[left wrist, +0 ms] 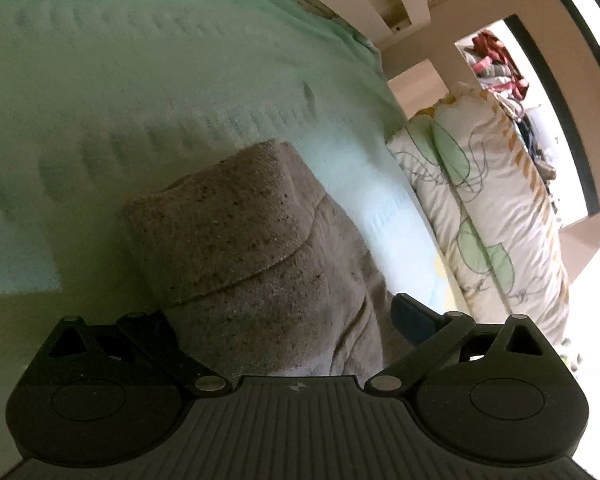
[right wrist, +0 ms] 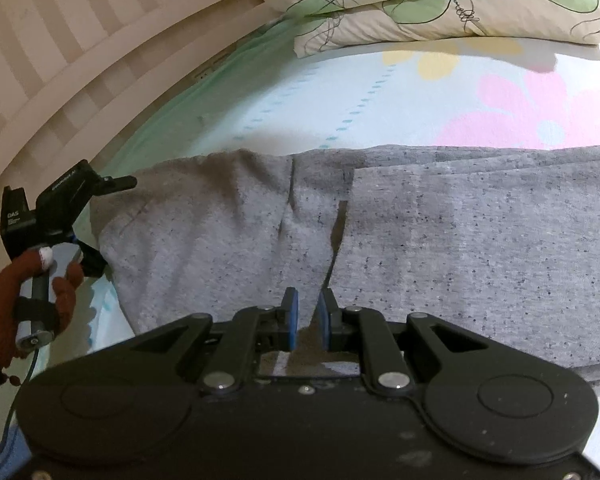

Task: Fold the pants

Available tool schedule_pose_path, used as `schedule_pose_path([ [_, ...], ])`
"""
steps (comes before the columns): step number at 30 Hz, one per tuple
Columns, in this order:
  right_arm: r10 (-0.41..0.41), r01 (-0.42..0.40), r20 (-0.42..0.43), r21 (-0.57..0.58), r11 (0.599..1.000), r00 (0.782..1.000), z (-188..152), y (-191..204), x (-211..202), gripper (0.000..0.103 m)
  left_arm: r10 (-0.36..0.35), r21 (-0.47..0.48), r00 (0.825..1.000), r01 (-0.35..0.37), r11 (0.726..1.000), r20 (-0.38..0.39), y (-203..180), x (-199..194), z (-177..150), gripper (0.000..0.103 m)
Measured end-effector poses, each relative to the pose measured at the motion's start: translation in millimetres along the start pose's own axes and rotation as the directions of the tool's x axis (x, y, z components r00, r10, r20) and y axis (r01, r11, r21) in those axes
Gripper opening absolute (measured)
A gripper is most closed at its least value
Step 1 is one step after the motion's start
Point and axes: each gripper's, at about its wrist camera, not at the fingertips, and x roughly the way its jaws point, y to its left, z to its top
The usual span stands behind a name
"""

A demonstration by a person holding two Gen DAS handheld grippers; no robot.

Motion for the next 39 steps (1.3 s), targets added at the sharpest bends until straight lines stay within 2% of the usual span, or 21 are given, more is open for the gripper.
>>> schedule_pose_path([
  [2,-0.004,0.003,0.006,0.007,1.0,1.0,-0.3,-2.1,-1.5,0.015,0.012,-0.007,1.0,-0.012,1.0,0.006,-2.9,-1.4,-1.4,0.089],
  [3,-0.004,0.004,0.011,0.01,1.0,1.0,-0.7,-3.4,-3.0,0.015,0.021,0.006,1.0,-0.021,1.0,0.007,-3.8,-3.1,-2.1,0.061],
  [4,-0.006,0.005,0.015,0.014,1.0,1.0,-1.3,-5.1,-4.8,0.015,0.042,0.028,0.999,-0.042,0.999,0.006,-6.3,-4.7,-3.1,0.041],
  [7,-0.013,0.012,0.029,0.03,0.999,0.999,-3.2,-11.2,-9.6,0.015,0.074,0.082,0.997,-0.075,0.994,0.014,-20.1,-11.3,-7.4,0.036],
  [10,-0.023,0.02,0.04,0.061,0.998,0.999,-5.6,-21.4,-16.7,0.015,0.085,0.153,0.995,-0.092,0.984,0.051,-47.1,-23.2,-12.5,0.035],
  [14,-0.032,0.026,0.062,0.098,0.995,0.998,-7.0,-34.8,-27.4,0.015,0.056,0.299,0.994,-0.081,0.951,0.089,-110.6,-39.5,-29.7,0.035],
  [16,-0.037,0.029,0.072,0.111,0.993,0.997,-7.2,-43.3,-33.3,0.015,0.018,0.373,0.995,-0.053,0.926,0.097,-149.5,-44.7,-44.6,0.035],
  [18,-0.044,0.033,0.077,0.134,0.99,0.996,-7.6,-52.8,-37.5,0.015,-0.026,0.458,0.995,-0.023,0.889,0.099,-191.7,-44.1,-66.0,0.035],
  [22,-0.066,0.052,0.076,0.173,0.984,0.995,-7.2,-72.2,-45.4,0.015,-0.093,0.557,0.995,0.061,0.828,0.029,-253.1,-18.2,-118.2,0.036],
  [23,-0.072,0.058,0.075,0.177,0.983,0.995,-6.9,-75.6,-46.5,0.015,-0.095,0.574,0.995,0.08,0.815,-0.004,-264.0,-6.2,-134.6,0.038],
  [24,-0.081,0.067,0.076,0.18,0.981,0.994,-6.3,-81.4,-48.8,0.015,-0.088,0.588,0.995,0.093,0.804,-0.037,-272.1,5.9,-150.5,0.044],
  [25,-0.089,0.074,0.074,0.184,0.98,0.993,-5.7,-86.1,-50.7,0.016,-0.085,0.598,0.994,0.11,0.794,-0.071,-277.2,16.4,-163.6,0.052],
  [27,-0.111,0.096,0.065,0.201,0.975,0.992,-4.4,-98.9,-55.4,0.016,-0.089,0.602,0.983,0.169,0.781,-0.16,-284.1,34.8,-188.1,0.058],
  [29,-0.139,0.125,0.053,0.213,0.969,0.989,-2.0,-109.7,-59.6,0.018,-0.091,0.609,0.97,0.213,0.764,-0.225,-288.7,43.0,-206.8,0.059],
  [32,-0.175,0.16,0.048,0.22,0.962,0.983,-1.4,-124.8,-69.8,0.023,-0.079,0.652,0.971,0.212,0.728,-0.227,-287.1,34.7,-219.7,0.068],
  [34,-0.194,0.179,0.049,0.226,0.958,0.98,-0.6,-135.7,-78.4,0.025,-0.053,0.654,0.971,0.195,0.731,-0.231,-274.3,27.5,-220.6,0.072],
  [39,-0.209,0.181,0.091,0.246,0.952,0.974,7.9,-148.7,-94.0,0.035,0.049,0.625,0.972,0.108,0.773,-0.229,-234.0,10.7,-220.4,0.072],
])
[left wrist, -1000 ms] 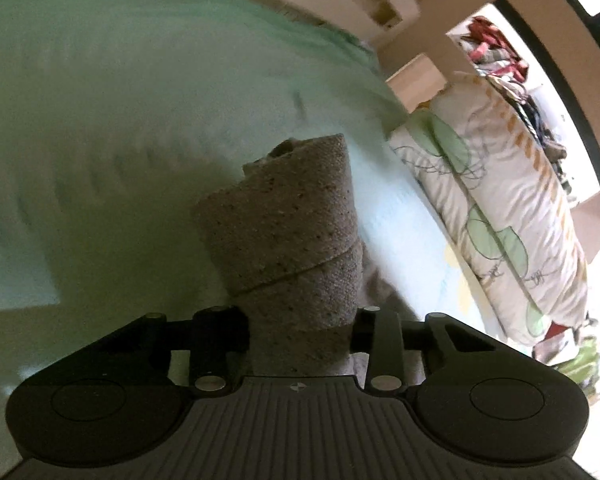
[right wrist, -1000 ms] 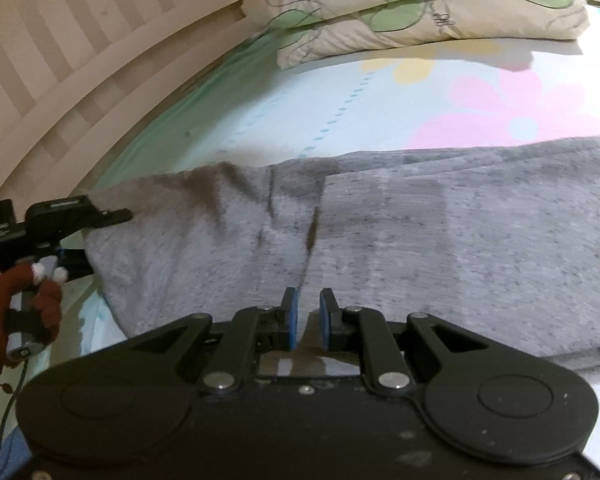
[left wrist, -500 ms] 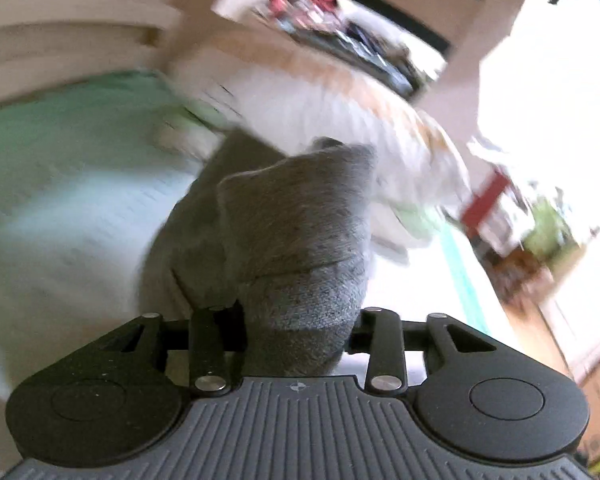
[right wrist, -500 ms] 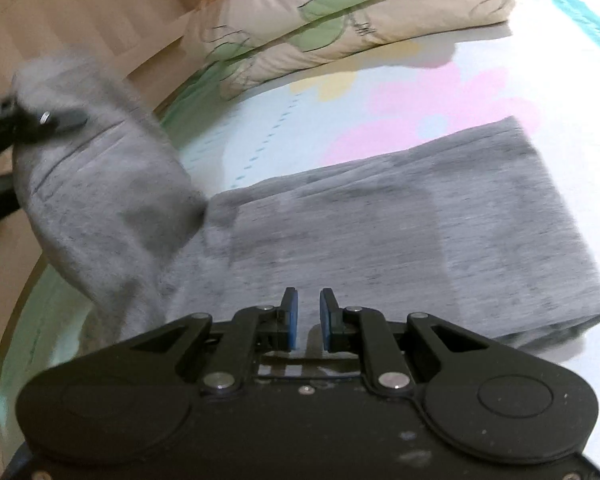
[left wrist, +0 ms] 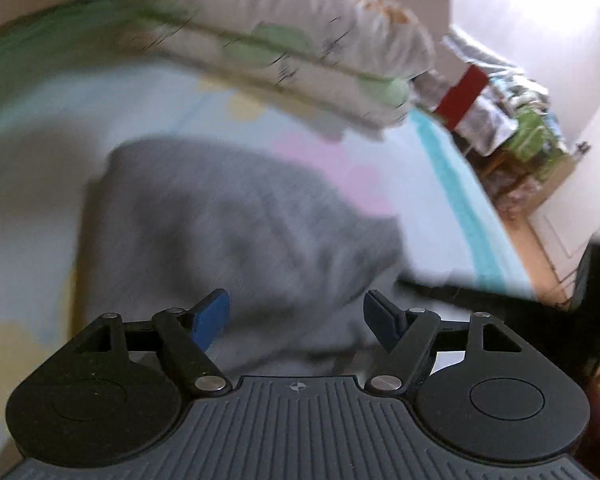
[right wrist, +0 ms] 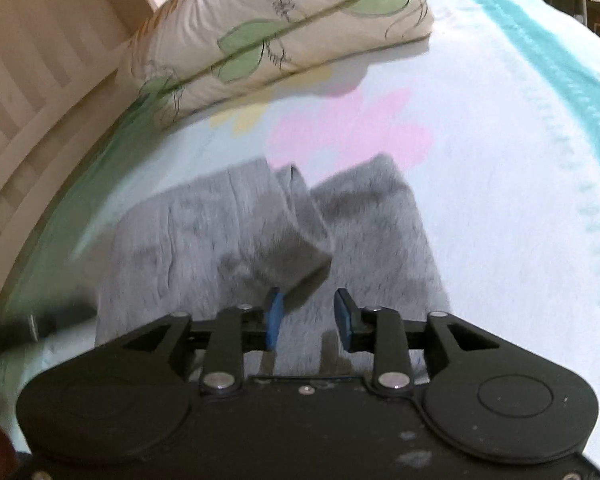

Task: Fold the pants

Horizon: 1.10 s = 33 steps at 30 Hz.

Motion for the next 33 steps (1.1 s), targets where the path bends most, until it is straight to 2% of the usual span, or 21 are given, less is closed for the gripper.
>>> schedule_pose_path([
  [4,0.029,-0.029,0.024,-0.01,1.0,0.999,14.8,7.3,-1.2,0.041,0.03,-0.068,0.998,-0.033,0.997,-0.051,14.4,-3.8,-24.9,0.072],
  [8,0.055,-0.055,0.014,-0.002,0.998,0.998,32.3,16.0,7.8,0.044,0.035,-0.08,0.996,-0.042,0.996,-0.085,13.2,-0.1,-43.8,0.073],
  [13,0.056,-0.055,0.012,-0.042,0.998,0.998,48.1,25.7,18.1,0.049,0.065,-0.048,0.995,-0.069,0.996,-0.08,12.8,10.4,-51.4,0.073],
  [18,0.051,-0.051,0.0,-0.08,0.995,0.999,50.5,29.7,19.6,0.053,0.069,-0.029,0.998,-0.07,0.997,-0.005,15.8,4.9,-51.8,0.073],
  [20,0.054,-0.054,-0.009,-0.074,0.996,0.999,51.0,27.4,21.6,0.055,0.077,-0.021,0.997,-0.077,0.997,0.001,16.5,7.0,-53.0,0.074],
  [27,0.047,-0.056,-0.104,-0.084,0.995,0.993,54.2,24.4,49.8,0.059,0.08,-0.064,0.997,-0.081,0.995,-0.017,29.6,20.8,-56.0,0.074],
  [33,0.075,-0.081,-0.185,-0.024,0.996,0.98,54.9,14.2,81.4,0.067,0.055,-0.08,0.998,-0.056,0.995,-0.015,30.9,19.9,-56.7,0.079],
])
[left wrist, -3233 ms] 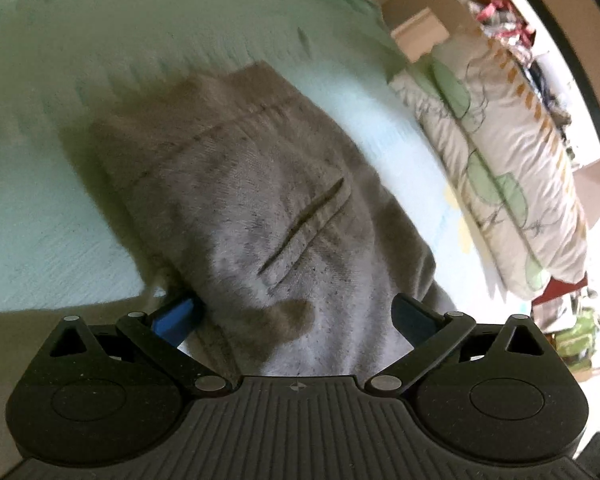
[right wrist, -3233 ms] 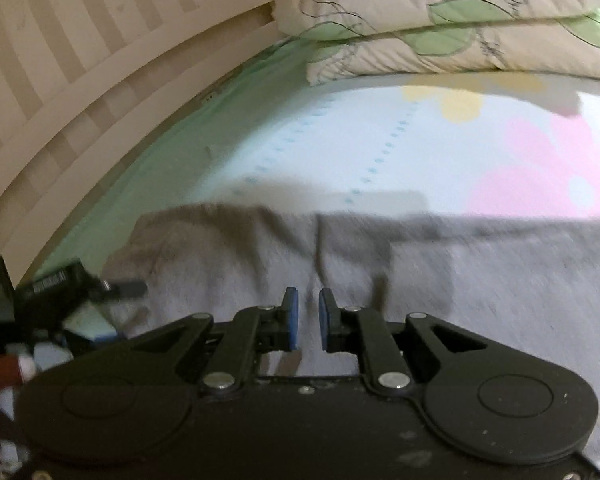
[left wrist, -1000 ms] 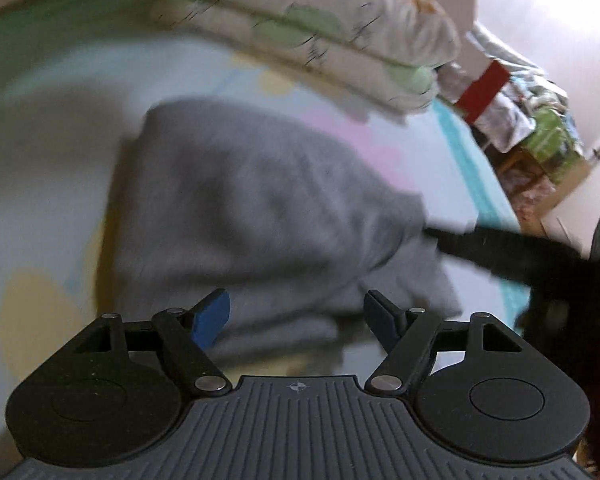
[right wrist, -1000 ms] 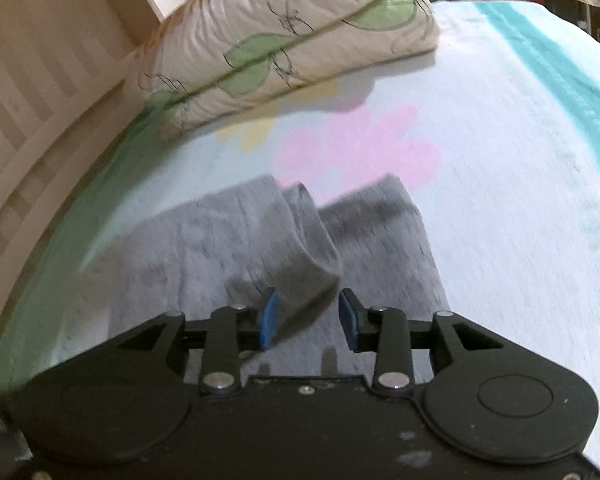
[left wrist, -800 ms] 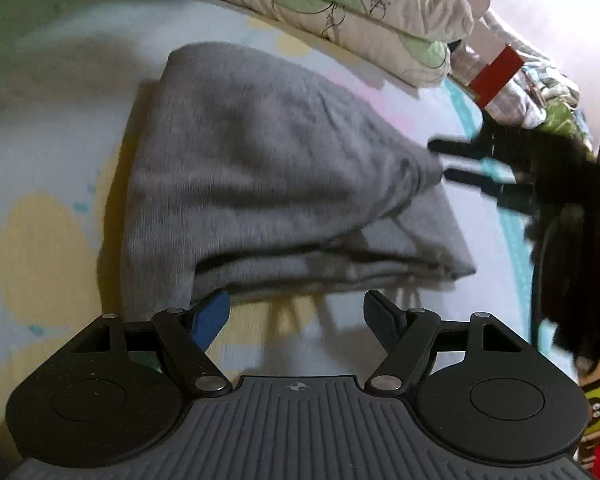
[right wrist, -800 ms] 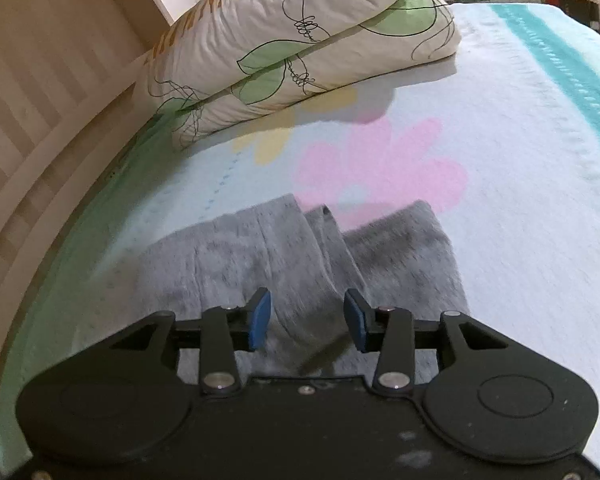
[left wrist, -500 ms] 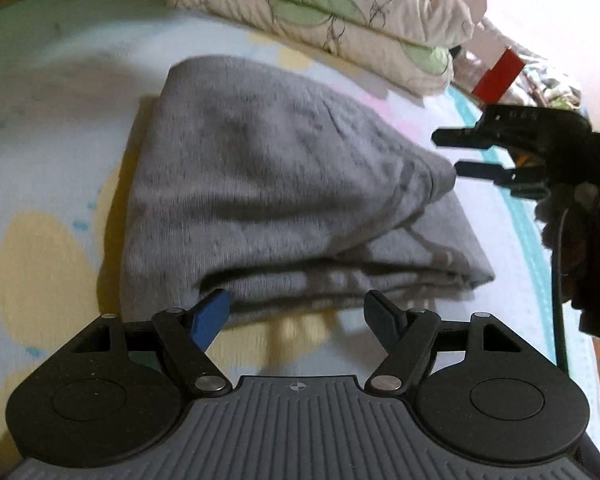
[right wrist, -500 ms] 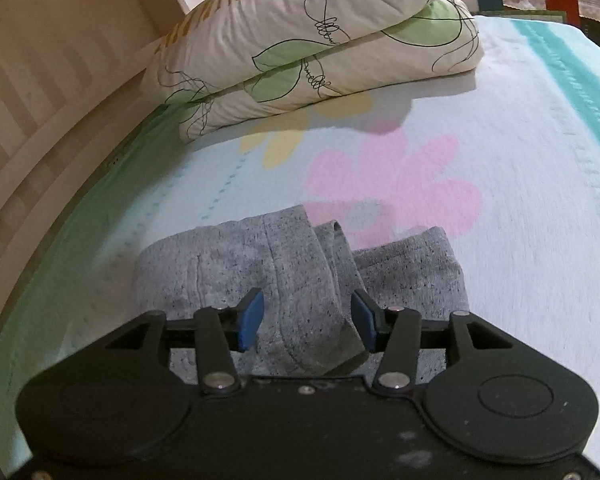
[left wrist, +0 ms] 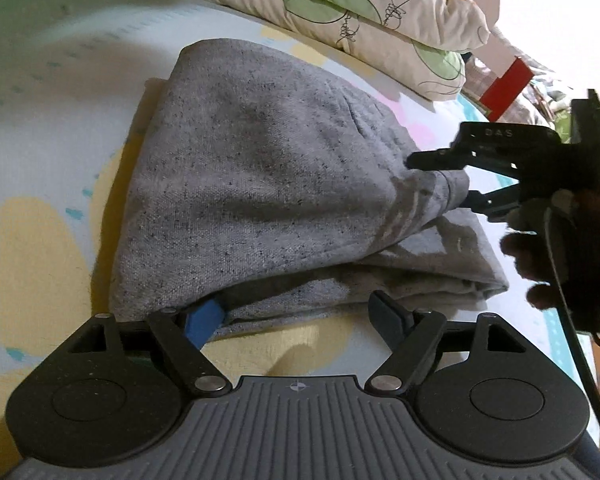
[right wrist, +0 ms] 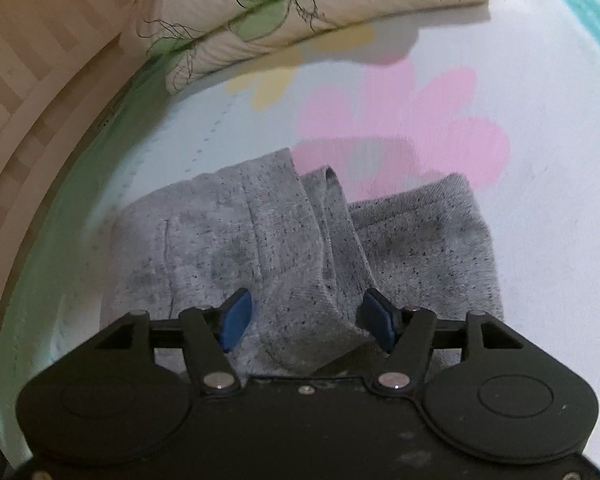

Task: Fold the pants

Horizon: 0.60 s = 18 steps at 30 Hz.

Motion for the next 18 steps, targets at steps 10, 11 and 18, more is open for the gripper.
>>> schedule_pose_path([
  [10,-0.046,0.065,0.098,-0.207,0.976,0.994,-8.0,42.3,-23.0,0.038,-0.023,-0.038,1.0,0.023,0.999,0.0,6.4,-3.3,-0.2,0.079],
  [11,-0.059,0.086,0.124,-0.225,0.971,0.99,-14.2,45.6,-33.6,0.005,-0.026,-0.046,1.0,0.026,0.999,0.001,7.0,-3.6,-0.5,0.079],
  [18,-0.119,0.123,0.036,-0.169,0.978,0.992,-52.2,22.4,-41.9,0.005,-0.03,-0.054,1.0,0.03,0.998,-0.002,9.0,-5.4,-0.8,0.079],
])
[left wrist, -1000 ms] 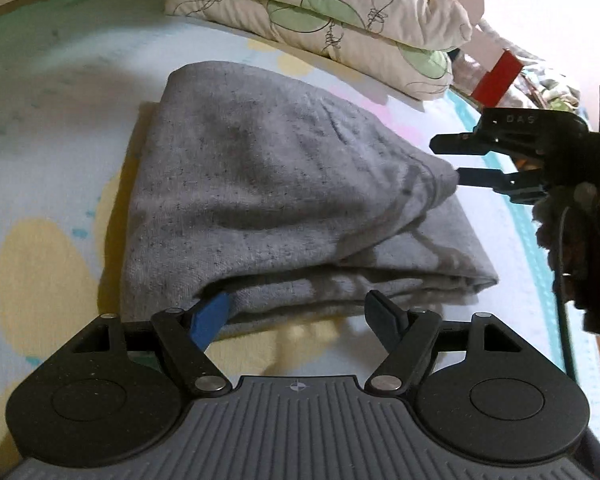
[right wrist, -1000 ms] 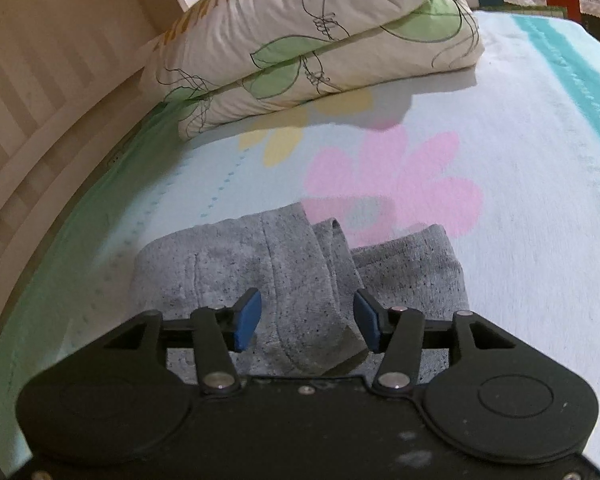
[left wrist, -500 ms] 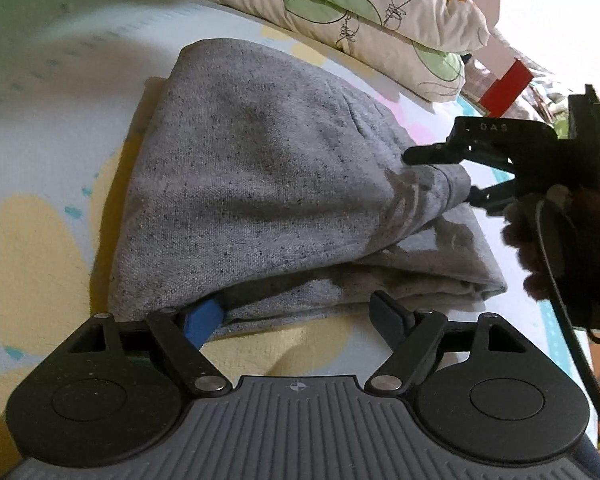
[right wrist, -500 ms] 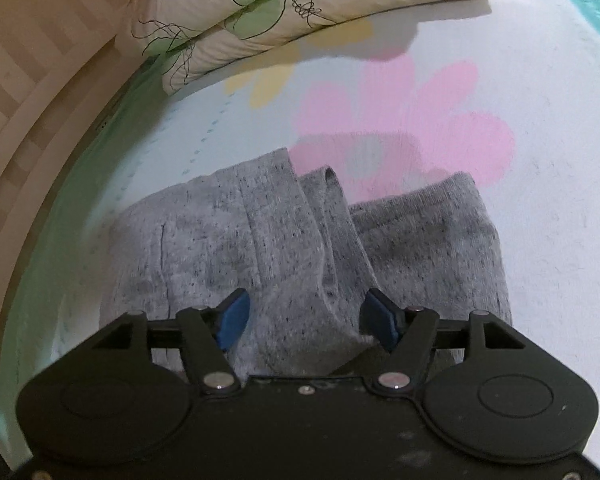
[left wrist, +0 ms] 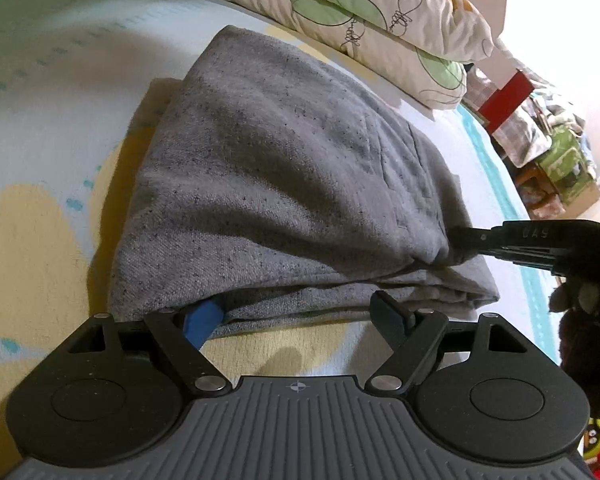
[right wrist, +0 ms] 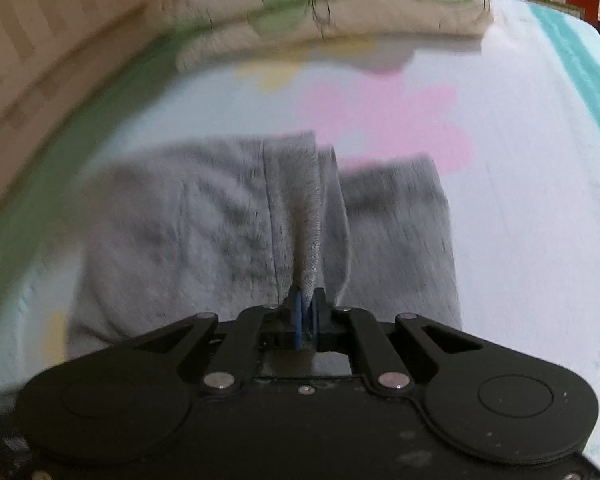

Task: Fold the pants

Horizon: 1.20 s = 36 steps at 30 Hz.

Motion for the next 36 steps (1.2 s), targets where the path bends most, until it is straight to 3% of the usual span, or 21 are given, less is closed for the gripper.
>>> schedule_pose_path([
  [3,0.028,-0.032,0.07,0.058,0.998,0.997,3.8,-7.4,-7.8,0.022,-0.002,-0.012,1.0,0.002,1.0,0.002,1.4,0.8,-0.1,0.079],
  [4,0.048,-0.057,0.099,0.088,0.995,0.994,6.3,-12.0,-10.7,0.05,0.0,-0.008,1.0,0.0,1.0,0.001,1.6,1.2,-0.6,0.079],
  [5,0.077,-0.09,0.121,0.109,0.99,0.99,8.0,-17.2,-13.2,0.097,0.003,-0.002,1.0,-0.003,1.0,0.001,0.2,1.0,-1.2,0.079],
  [6,0.126,-0.144,0.141,0.128,0.981,0.982,12.5,-22.4,-13.9,0.103,0.005,0.004,1.0,-0.005,1.0,0.001,-0.6,1.0,-1.5,0.079],
  [8,0.178,-0.196,0.139,0.132,0.972,0.974,21.2,-27.4,-10.9,0.103,0.007,0.007,1.0,-0.007,1.0,0.0,-1.0,1.2,-0.7,0.079],
  [14,0.13,-0.125,-0.037,0.107,0.986,0.991,36.1,-36.1,35.2,0.103,0.01,0.012,1.0,-0.01,1.0,0.0,-3.9,2.1,-0.4,0.08],
  [21,0.267,-0.26,-0.048,0.119,0.958,0.962,44.8,-26.2,62.0,0.103,0.018,0.041,1.0,-0.018,0.999,-0.001,-7.2,4.5,-0.5,0.082],
  [24,0.276,-0.265,-0.04,0.176,0.948,0.96,48.0,-22.2,67.5,0.103,0.015,0.039,1.0,-0.015,0.999,-0.001,-6.2,4.7,0.0,0.082],
  [25,0.273,-0.26,-0.038,0.2,0.945,0.961,48.7,-21.7,67.3,0.096,0.015,0.04,1.0,-0.015,0.999,-0.001,-6.1,4.6,-0.2,0.082],
  [26,0.27,-0.256,-0.036,0.22,0.941,0.962,51.6,-22.7,69.1,0.061,0.016,0.044,1.0,-0.016,0.999,-0.001,-6.5,4.4,-0.6,0.082],
  [27,0.25,-0.232,-0.041,0.256,0.938,0.967,54.4,-23.1,69.7,0.045,0.018,0.048,1.0,-0.018,0.999,-0.001,-7.3,4.3,-0.8,0.082],
  [28,0.228,-0.206,-0.04,0.293,0.933,0.973,56.0,-25.8,67.3,0.021,0.02,0.054,1.0,-0.02,0.998,-0.002,-8.0,4.4,-0.6,0.082],
  [30,0.251,-0.237,-0.007,0.309,0.921,0.968,60.8,-25.3,55.8,0.018,0.025,0.062,1.0,-0.024,0.998,-0.003,-9.2,4.5,-0.8,0.082],
  [36,0.295,-0.312,0.133,0.138,0.94,0.946,73.6,5.9,-31.6,0.016,0.037,0.089,0.999,-0.034,0.995,-0.028,-14.5,4.9,-1.5,0.082],
])
